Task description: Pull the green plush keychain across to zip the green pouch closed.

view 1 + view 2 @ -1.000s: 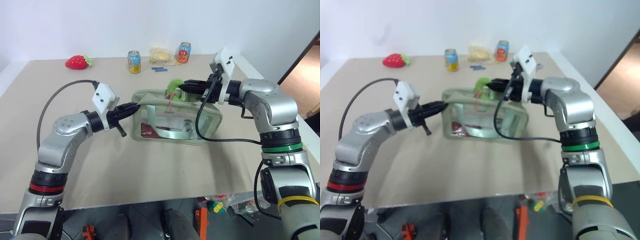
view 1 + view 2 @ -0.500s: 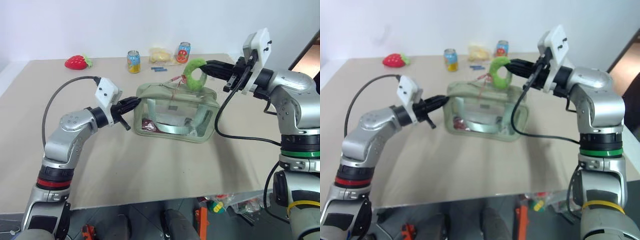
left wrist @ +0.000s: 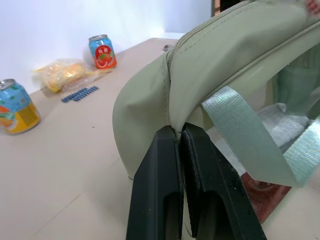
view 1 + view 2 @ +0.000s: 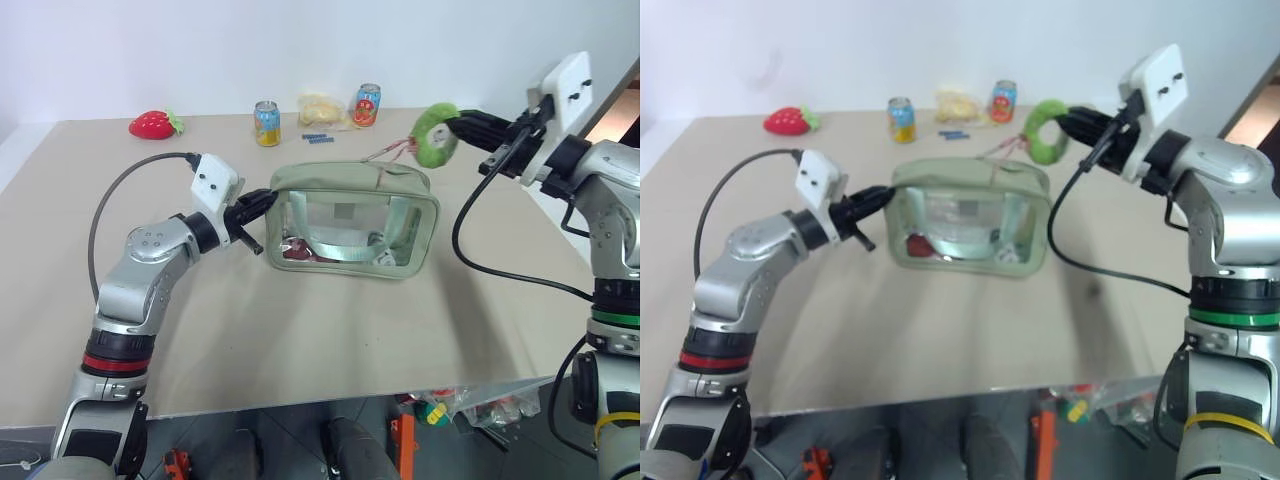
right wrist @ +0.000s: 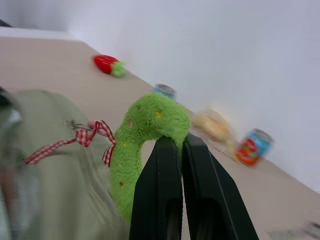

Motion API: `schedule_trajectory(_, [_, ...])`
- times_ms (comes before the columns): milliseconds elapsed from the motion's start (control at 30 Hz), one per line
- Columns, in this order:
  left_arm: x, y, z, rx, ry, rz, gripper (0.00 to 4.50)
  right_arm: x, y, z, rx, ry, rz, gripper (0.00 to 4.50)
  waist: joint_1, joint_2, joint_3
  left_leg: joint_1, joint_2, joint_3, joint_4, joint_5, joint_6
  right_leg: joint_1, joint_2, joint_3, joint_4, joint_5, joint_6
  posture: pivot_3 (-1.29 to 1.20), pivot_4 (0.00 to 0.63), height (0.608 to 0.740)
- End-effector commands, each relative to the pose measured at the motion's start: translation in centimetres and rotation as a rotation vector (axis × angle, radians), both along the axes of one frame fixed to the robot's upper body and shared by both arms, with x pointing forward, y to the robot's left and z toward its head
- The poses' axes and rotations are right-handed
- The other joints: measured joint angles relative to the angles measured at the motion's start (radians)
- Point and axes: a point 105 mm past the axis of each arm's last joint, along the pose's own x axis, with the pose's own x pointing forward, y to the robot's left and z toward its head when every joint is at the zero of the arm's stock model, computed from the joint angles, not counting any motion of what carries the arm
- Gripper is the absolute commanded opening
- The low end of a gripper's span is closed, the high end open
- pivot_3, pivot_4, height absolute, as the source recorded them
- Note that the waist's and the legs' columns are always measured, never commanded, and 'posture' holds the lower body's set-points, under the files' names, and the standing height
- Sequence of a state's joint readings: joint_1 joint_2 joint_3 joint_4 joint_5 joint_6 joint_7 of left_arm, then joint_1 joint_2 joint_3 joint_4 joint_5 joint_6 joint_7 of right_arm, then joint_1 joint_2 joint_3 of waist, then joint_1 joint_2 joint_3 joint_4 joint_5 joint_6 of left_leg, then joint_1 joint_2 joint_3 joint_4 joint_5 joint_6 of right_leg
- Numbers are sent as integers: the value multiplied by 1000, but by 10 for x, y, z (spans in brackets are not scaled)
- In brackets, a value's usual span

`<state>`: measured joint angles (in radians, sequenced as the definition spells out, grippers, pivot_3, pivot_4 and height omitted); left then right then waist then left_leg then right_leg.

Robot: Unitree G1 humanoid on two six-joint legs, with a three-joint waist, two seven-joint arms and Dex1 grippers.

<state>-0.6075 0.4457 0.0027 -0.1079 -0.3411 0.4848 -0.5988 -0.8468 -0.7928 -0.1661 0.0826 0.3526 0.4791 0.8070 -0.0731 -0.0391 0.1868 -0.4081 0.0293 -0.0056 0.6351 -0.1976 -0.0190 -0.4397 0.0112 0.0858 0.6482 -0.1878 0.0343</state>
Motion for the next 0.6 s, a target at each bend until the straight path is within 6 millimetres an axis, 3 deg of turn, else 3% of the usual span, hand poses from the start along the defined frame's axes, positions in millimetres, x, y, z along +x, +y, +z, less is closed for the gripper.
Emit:
schedule_trajectory(33, [2,14,18,-49,-62,69,0,-5,-37,15,32,-72,-169,25,0,0,0,0,0,0,0,0,0,0,0,0,0,0,0,0,150,740])
schedule_trajectory(167, [0,11,20,-66,-70,60,0,-3,-62,-10,15,-12,-345,25,0,0,0,0,0,1,0,0,0,0,0,1,0,0,0,0,150,740])
schedule_trajectory(267, [-2,10,20,-73,-76,57,0,-2,-63,-42,-59,54,-423,25,0,0,0,0,0,1,0,0,0,0,0,1,0,0,0,0,150,740])
schedule_trajectory(333, [-2,7,20,-74,-80,49,0,-2,-56,-65,-96,110,-440,25,-2,0,0,0,0,1,0,0,0,0,0,2,0,0,0,0,150,740])
schedule_trajectory(500, [-4,1,21,-71,-86,34,0,-14,-14,-138,-142,280,-347,25,-4,0,0,2,0,1,0,0,0,0,1,2,1,1,1,0,150,740])
schedule_trajectory(600, [-6,-1,21,-79,-81,28,0,-21,1,-167,-146,344,-311,25,-4,0,0,1,1,0,0,0,0,0,1,2,1,0,1,0,150,740])
